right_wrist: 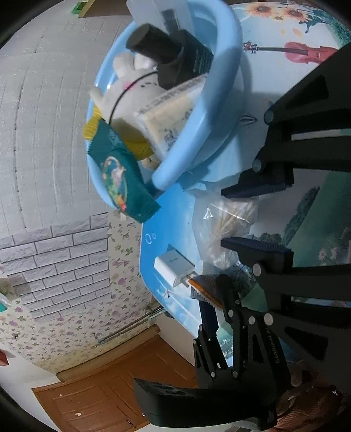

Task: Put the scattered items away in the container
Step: 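Grasp the grey snack bag with the left tool while the right tool grasps the cotton-swab bag, then lift and carry the grey snack bag and cotton-swab bag over the basin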

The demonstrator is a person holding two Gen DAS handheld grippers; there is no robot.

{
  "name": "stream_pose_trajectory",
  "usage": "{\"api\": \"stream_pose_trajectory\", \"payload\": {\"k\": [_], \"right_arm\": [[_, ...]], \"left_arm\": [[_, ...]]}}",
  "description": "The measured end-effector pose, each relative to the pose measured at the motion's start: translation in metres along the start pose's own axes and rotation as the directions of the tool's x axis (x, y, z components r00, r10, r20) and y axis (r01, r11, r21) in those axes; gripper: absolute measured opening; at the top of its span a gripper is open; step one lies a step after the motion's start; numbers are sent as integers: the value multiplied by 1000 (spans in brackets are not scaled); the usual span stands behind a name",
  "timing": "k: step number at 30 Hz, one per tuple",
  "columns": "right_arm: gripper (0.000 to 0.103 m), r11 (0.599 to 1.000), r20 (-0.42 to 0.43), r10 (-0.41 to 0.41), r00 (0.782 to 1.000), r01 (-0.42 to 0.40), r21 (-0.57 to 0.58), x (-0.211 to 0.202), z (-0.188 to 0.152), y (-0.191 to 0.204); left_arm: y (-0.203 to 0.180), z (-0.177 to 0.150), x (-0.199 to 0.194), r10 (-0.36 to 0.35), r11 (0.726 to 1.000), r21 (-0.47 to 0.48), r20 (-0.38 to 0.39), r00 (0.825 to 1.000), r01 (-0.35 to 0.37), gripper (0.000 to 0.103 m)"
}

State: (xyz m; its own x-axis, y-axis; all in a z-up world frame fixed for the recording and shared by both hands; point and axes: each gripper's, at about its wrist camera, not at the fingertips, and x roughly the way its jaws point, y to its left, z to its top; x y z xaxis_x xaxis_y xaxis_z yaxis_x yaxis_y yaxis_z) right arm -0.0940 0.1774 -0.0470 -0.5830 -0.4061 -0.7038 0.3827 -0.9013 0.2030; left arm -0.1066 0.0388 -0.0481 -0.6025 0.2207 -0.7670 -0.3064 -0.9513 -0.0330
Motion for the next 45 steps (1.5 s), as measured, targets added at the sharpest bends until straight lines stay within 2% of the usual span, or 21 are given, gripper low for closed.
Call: {"api": "stream_pose_trajectory", "payload": {"k": [13,26,37,45], "right_arm": [[28,999,81,29,996,-28,-20,-41,-6,4],[28,1000,217,13,976,-13,-4,-90,1,-12],[28,997,278,-61,959,43,71,-112,4,-51],[28,989,283,-120,951,90,118,-111,6,-82]], "left_arm": [[-10,-3,-31,0,1000,-20,48,999,1,34],[-37,28,-55,-24,1000,12,124,992,22,34],[-56,59,-33,-29,998,51,119,992,23,34],[-72,82,-20,-42,996,79,119,992,33,34]]}}
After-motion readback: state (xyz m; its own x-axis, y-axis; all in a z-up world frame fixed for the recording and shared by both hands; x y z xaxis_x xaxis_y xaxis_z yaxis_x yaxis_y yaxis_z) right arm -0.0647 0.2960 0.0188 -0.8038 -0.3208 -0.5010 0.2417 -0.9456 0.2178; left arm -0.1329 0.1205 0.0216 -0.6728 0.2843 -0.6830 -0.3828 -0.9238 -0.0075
